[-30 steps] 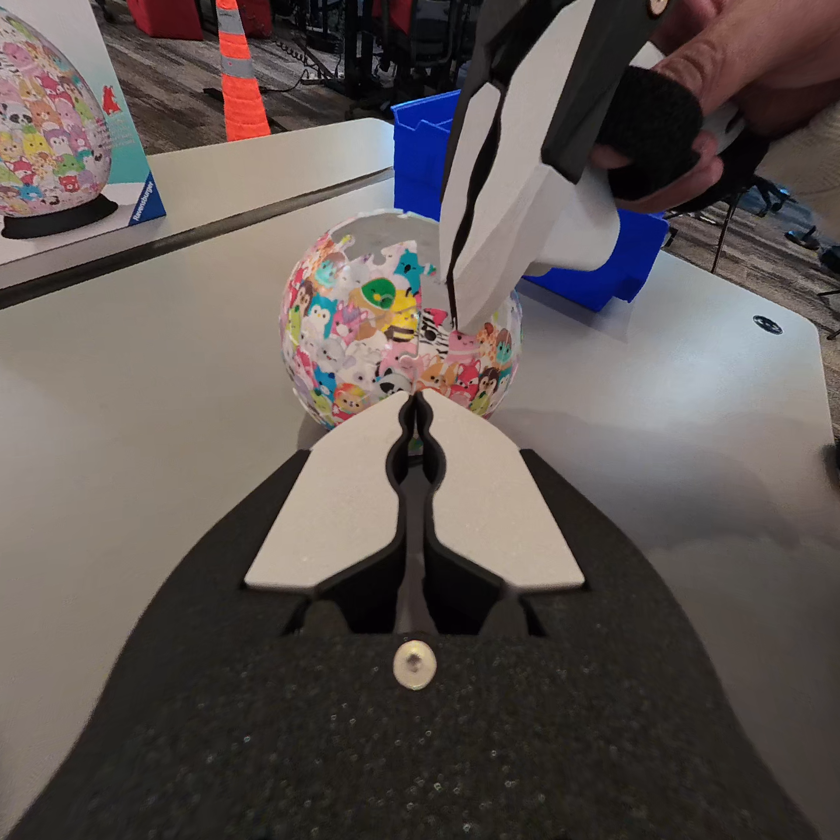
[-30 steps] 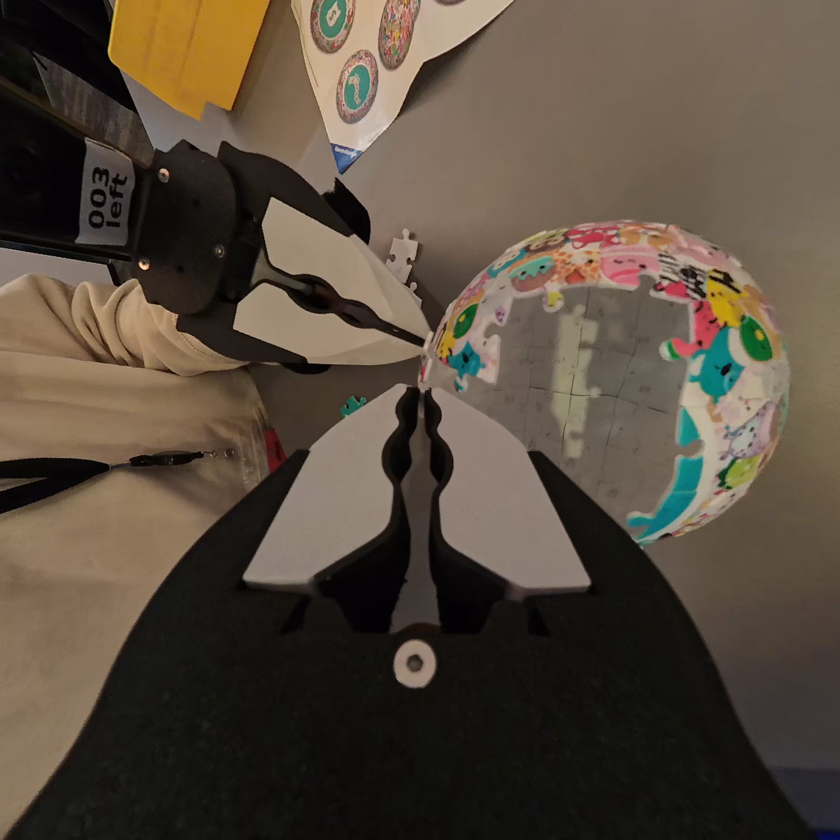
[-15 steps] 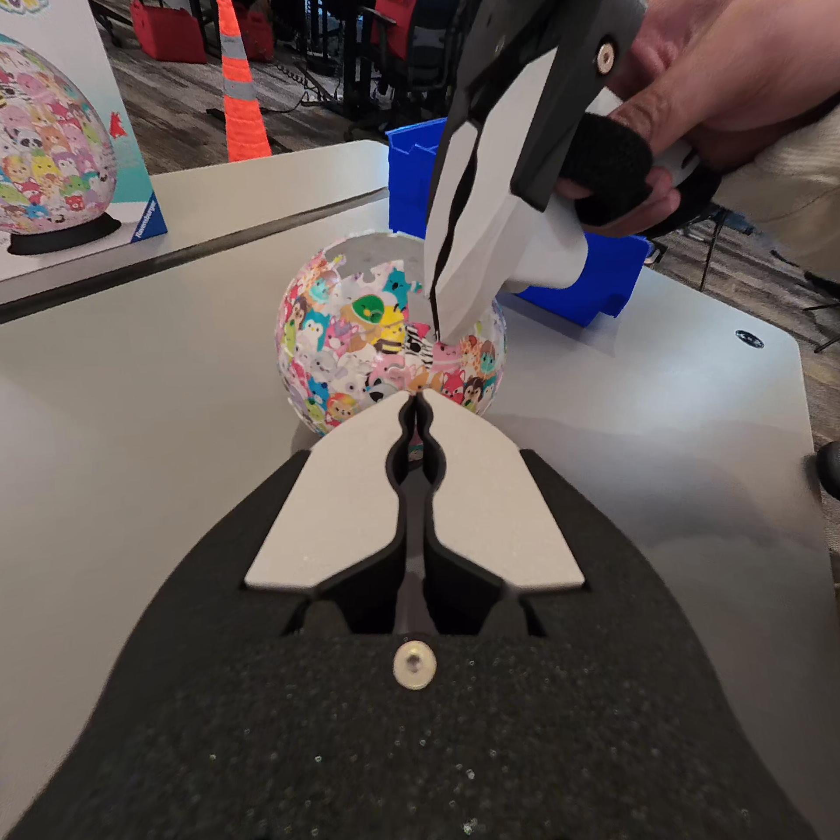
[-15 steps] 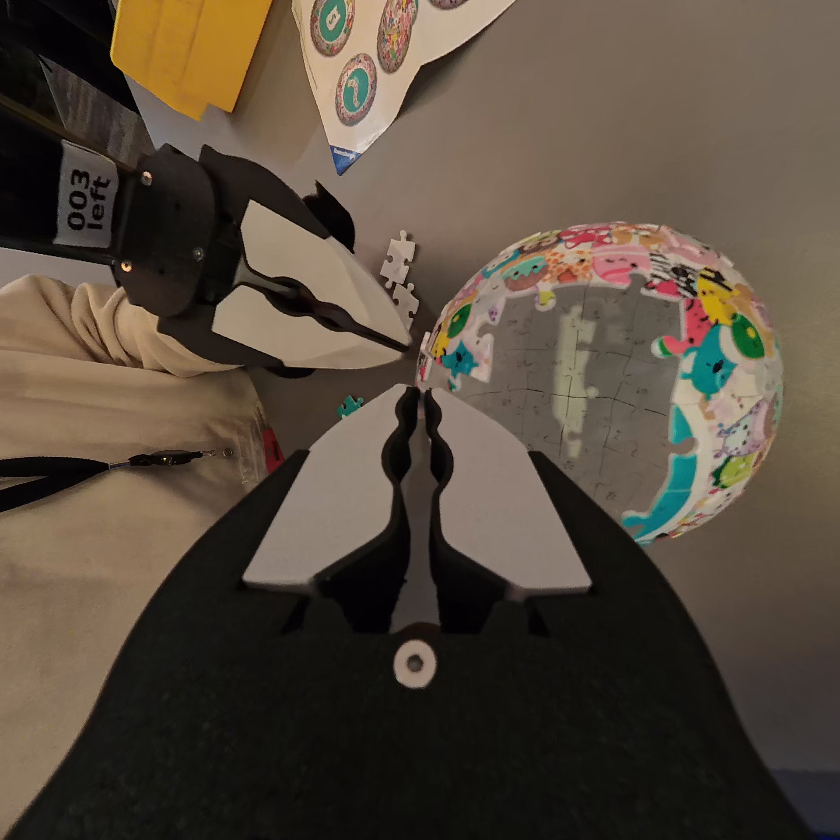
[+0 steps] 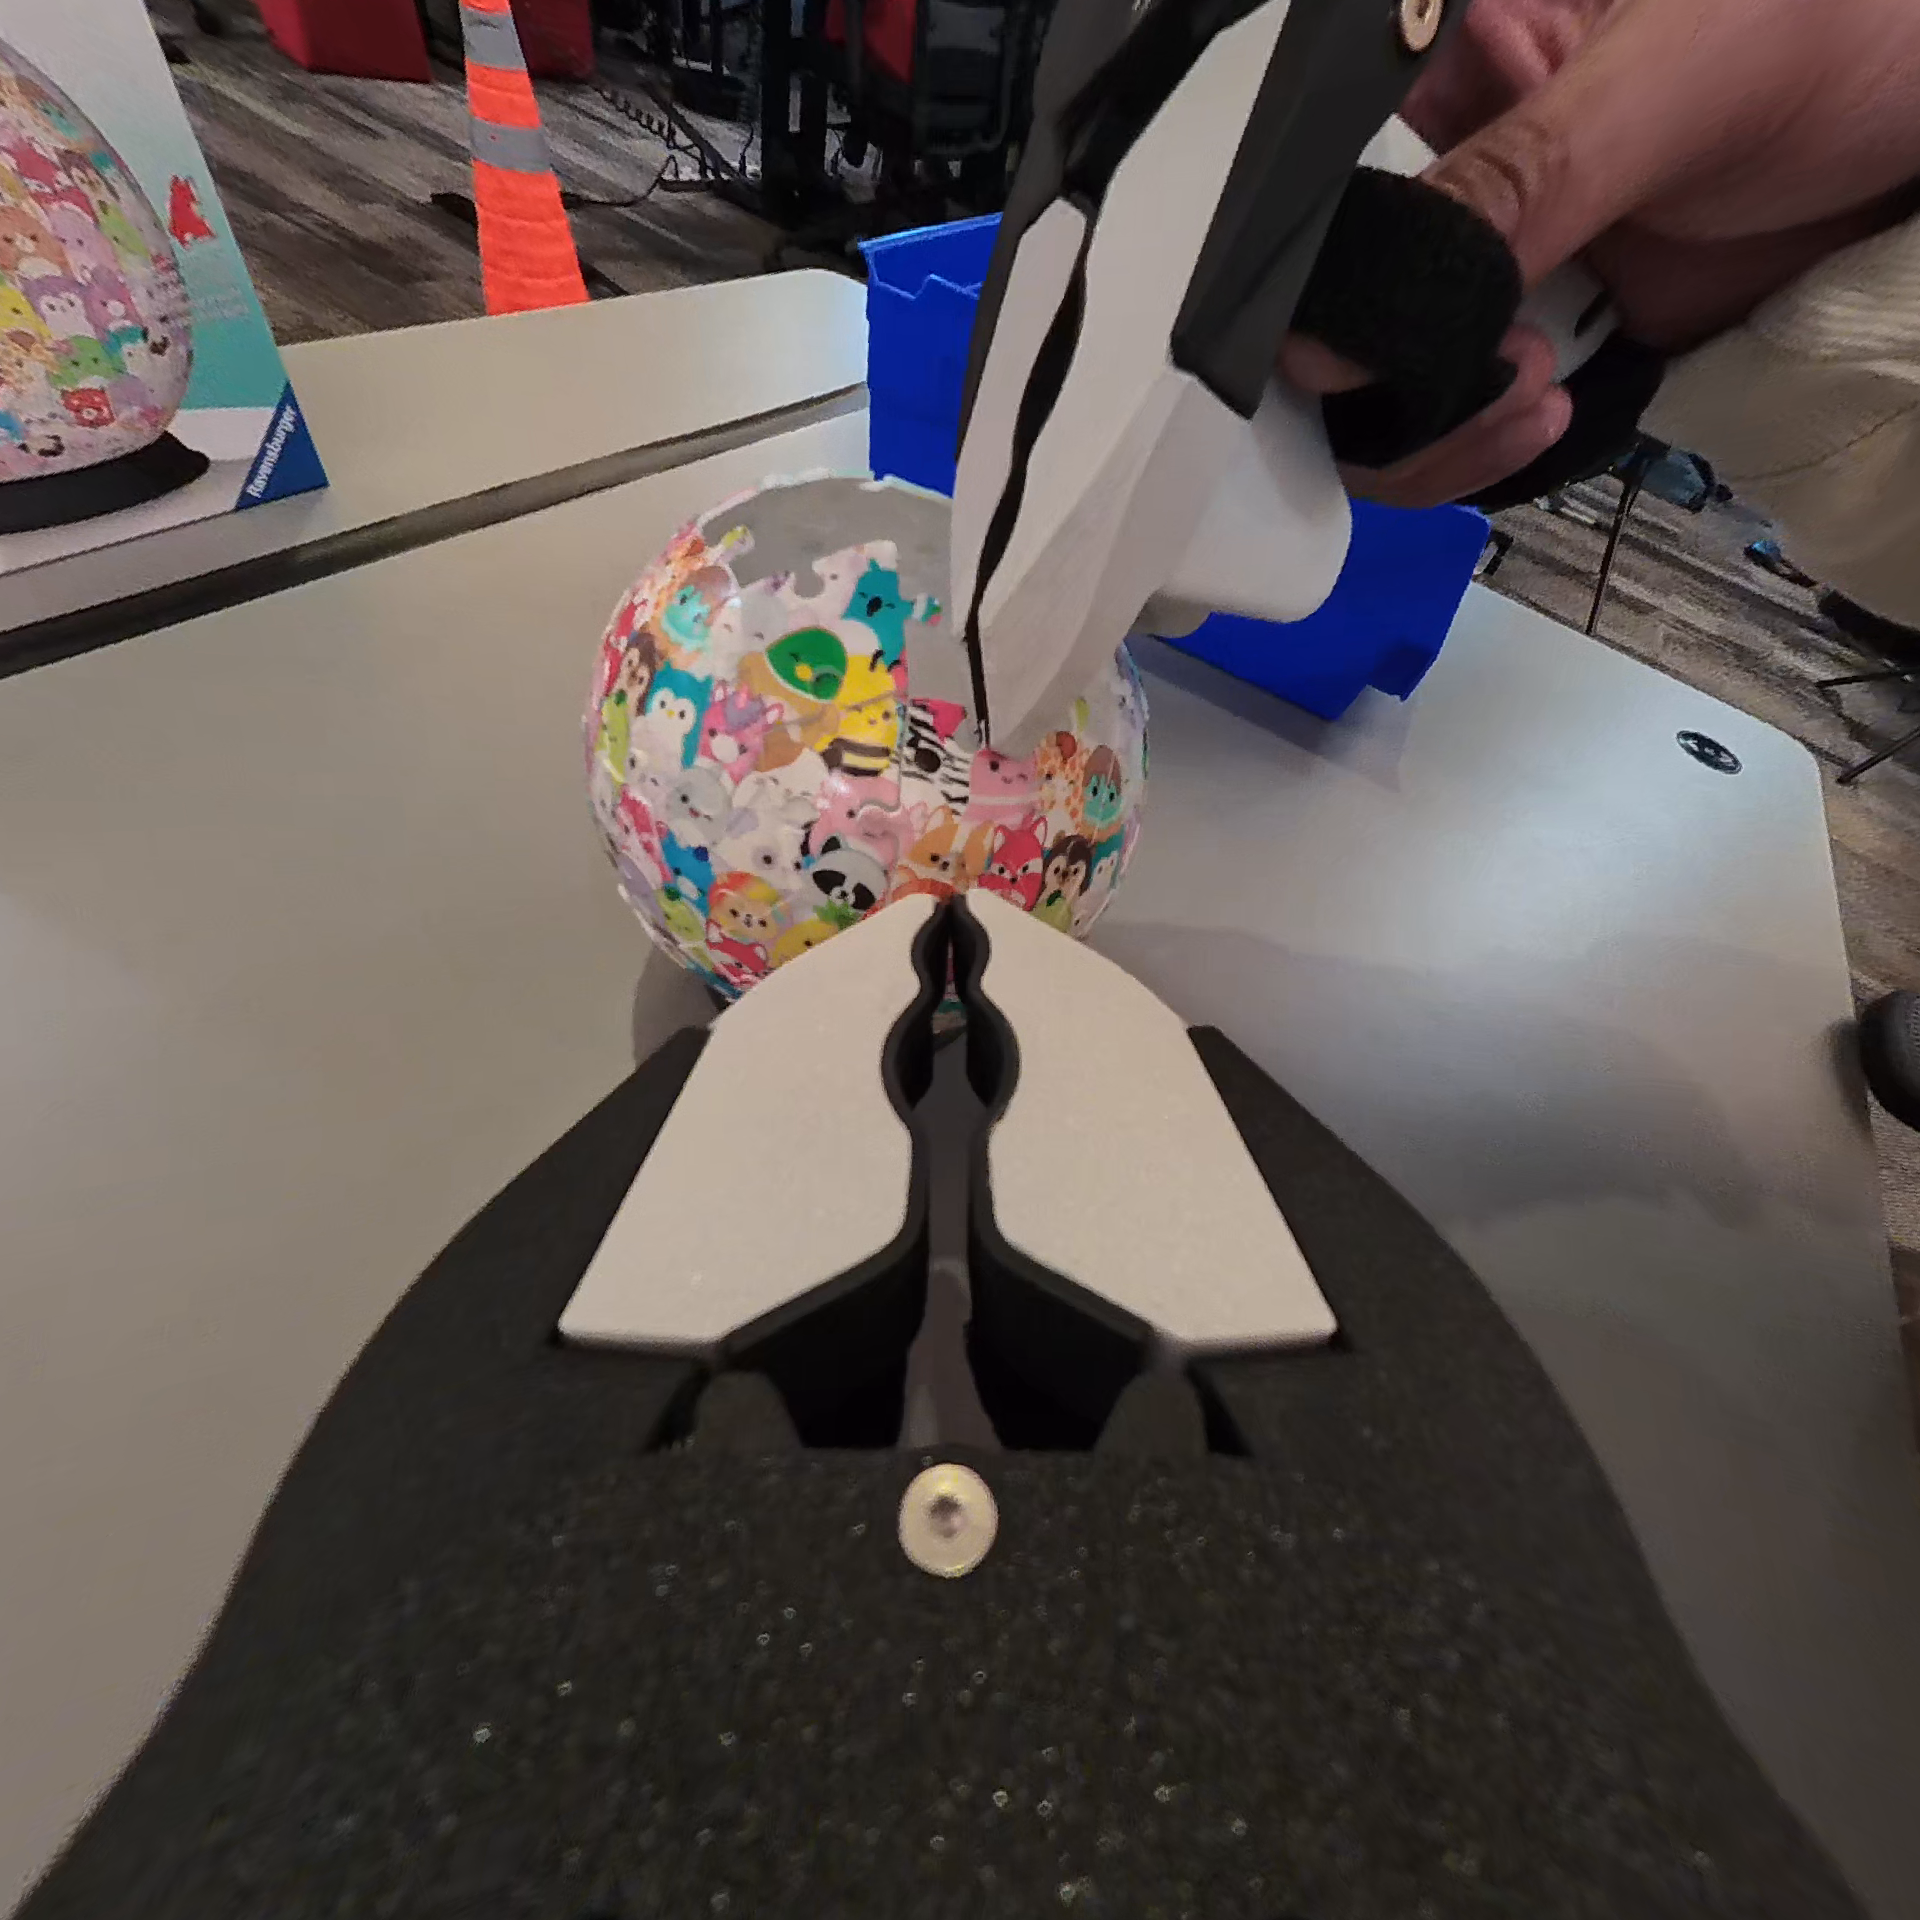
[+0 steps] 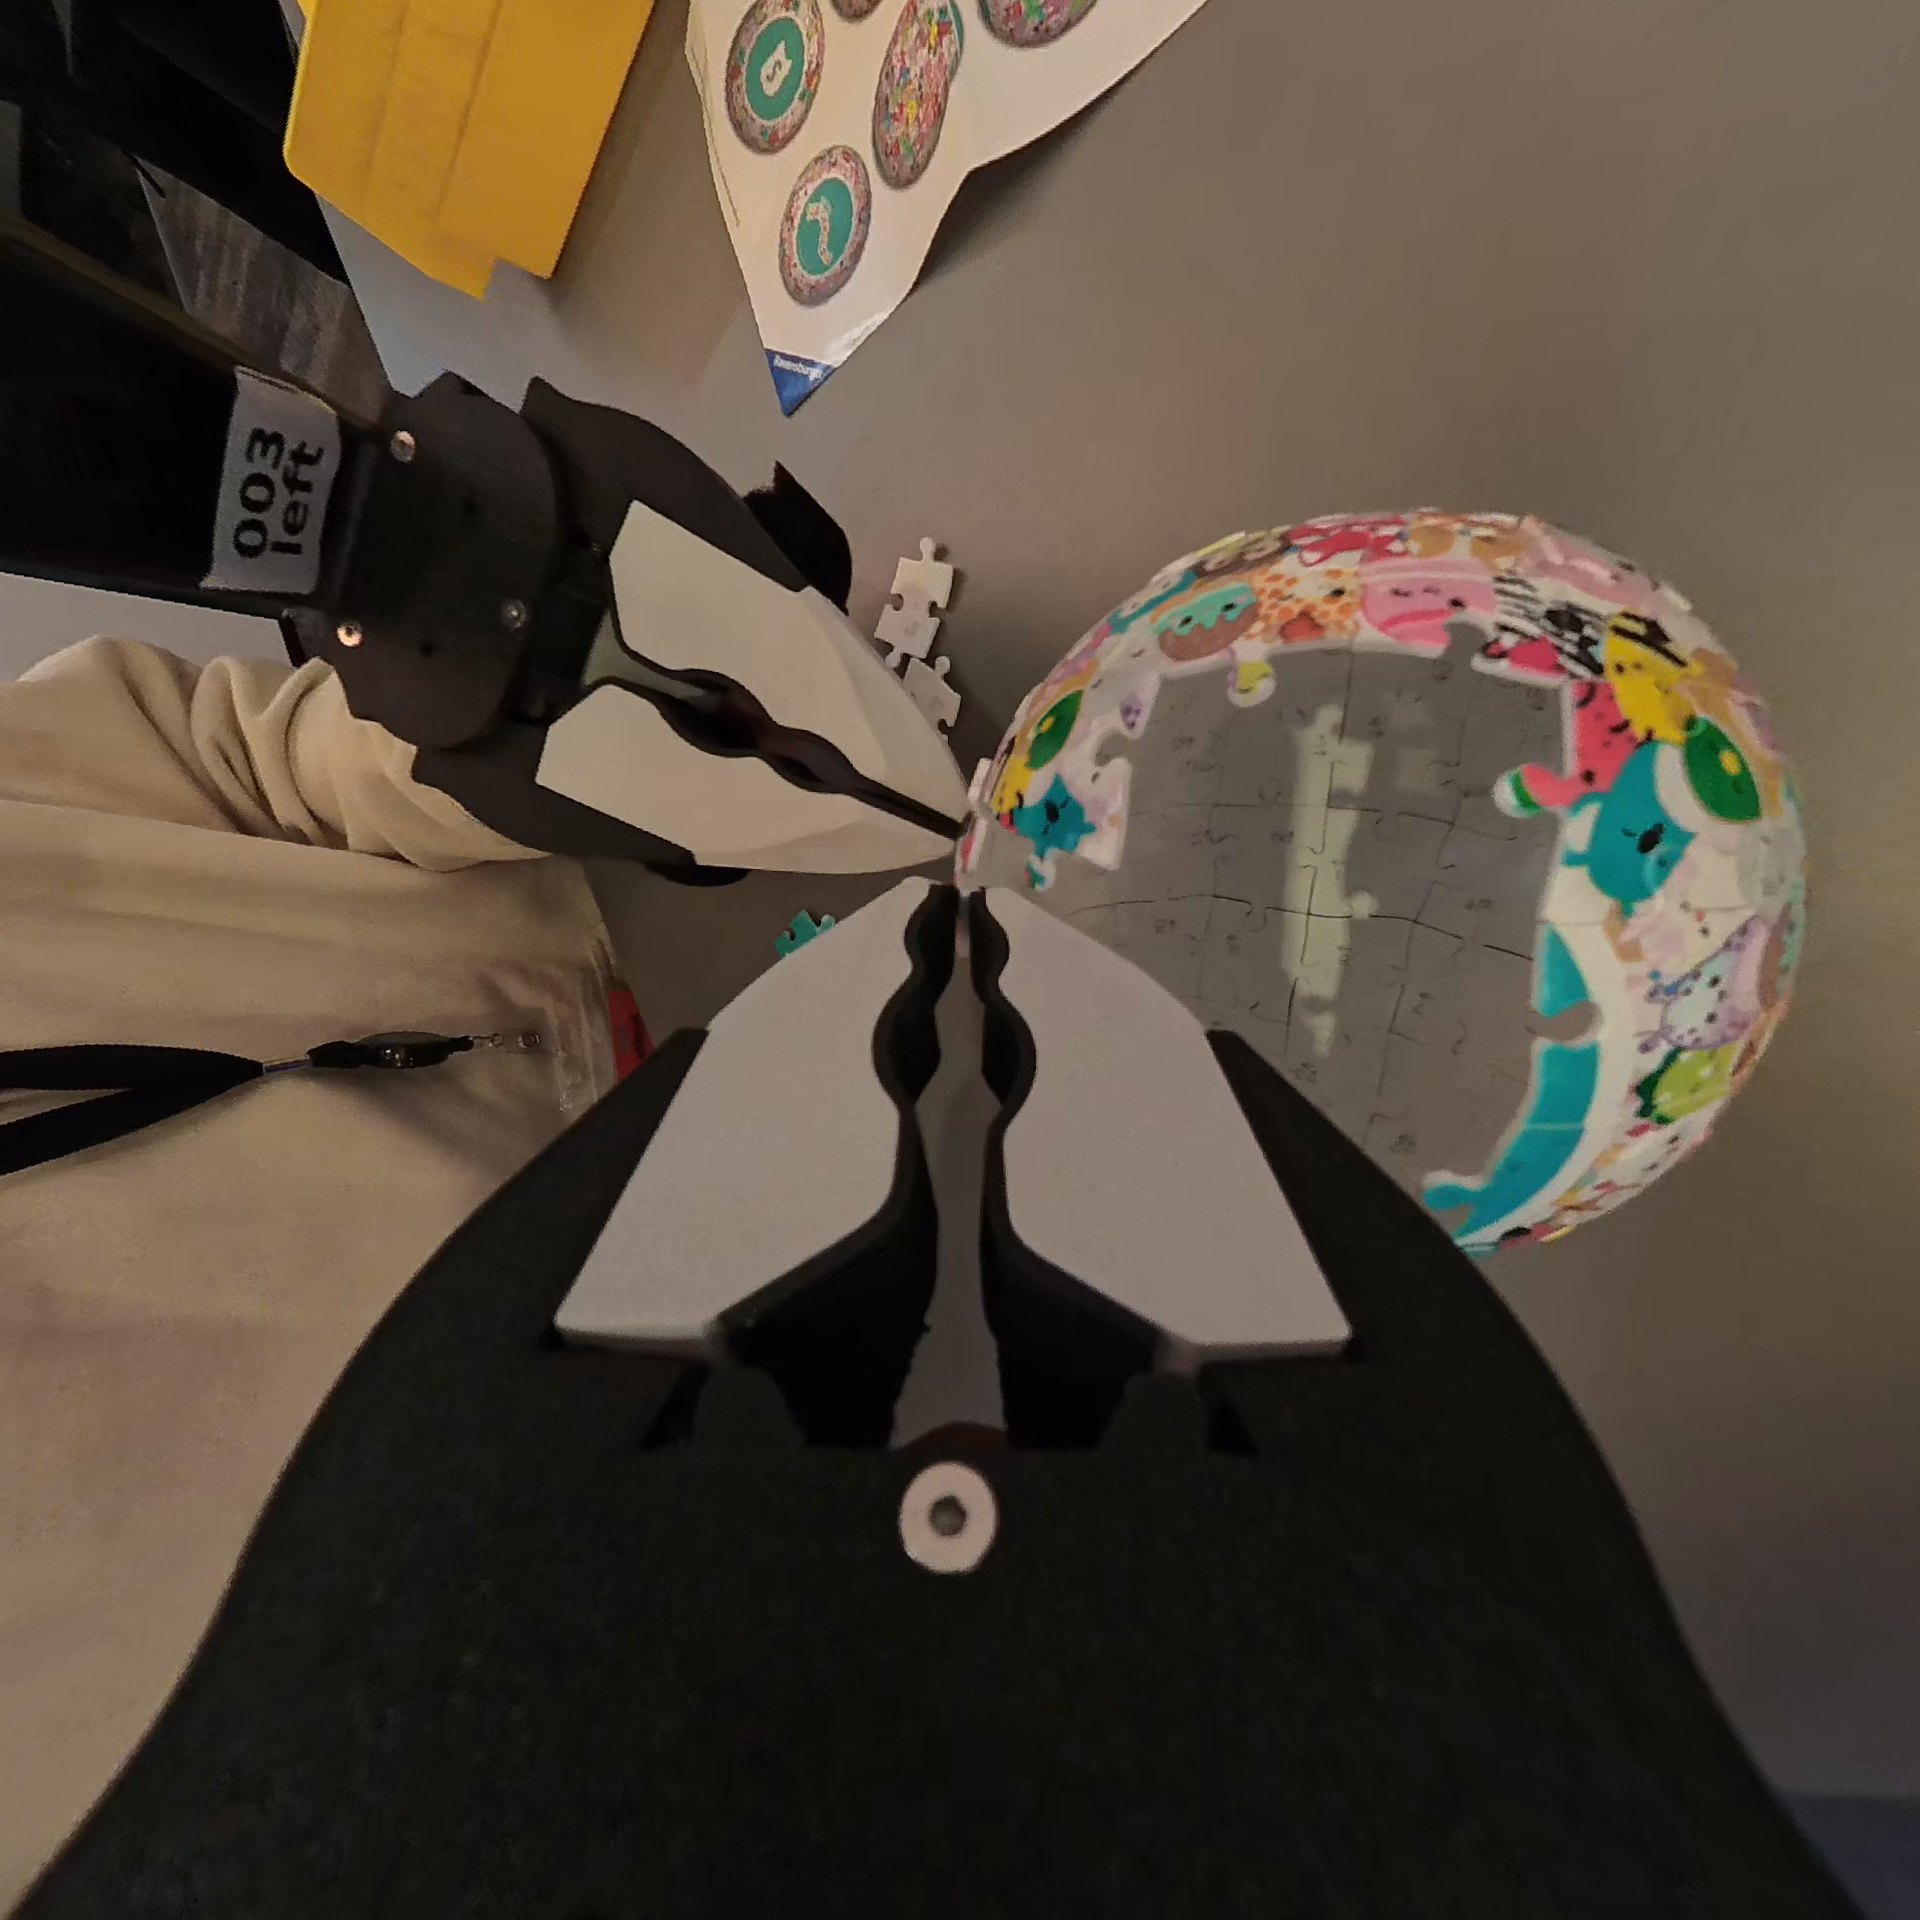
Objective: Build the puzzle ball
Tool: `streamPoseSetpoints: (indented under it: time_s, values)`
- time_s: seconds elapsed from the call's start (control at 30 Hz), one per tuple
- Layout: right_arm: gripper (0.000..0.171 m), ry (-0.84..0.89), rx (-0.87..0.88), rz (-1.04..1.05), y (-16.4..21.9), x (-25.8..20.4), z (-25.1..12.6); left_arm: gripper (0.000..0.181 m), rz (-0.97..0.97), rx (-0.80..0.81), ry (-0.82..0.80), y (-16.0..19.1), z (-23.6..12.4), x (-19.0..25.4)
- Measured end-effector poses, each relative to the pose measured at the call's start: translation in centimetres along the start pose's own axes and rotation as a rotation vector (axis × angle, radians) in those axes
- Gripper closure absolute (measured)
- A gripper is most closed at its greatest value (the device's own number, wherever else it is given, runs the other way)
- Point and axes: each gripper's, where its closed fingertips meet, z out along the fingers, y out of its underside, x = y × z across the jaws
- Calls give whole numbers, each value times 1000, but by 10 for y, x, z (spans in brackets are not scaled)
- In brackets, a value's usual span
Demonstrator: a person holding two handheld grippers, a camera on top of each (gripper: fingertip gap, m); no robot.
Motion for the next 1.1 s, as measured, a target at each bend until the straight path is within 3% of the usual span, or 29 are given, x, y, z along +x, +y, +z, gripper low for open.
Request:
streamPoseSetpoints:
  time_s: [1.1]
  values:
    - [168, -23, 51, 28, 0, 5, -5, 181, 17, 54, -3, -25, 0, -6]
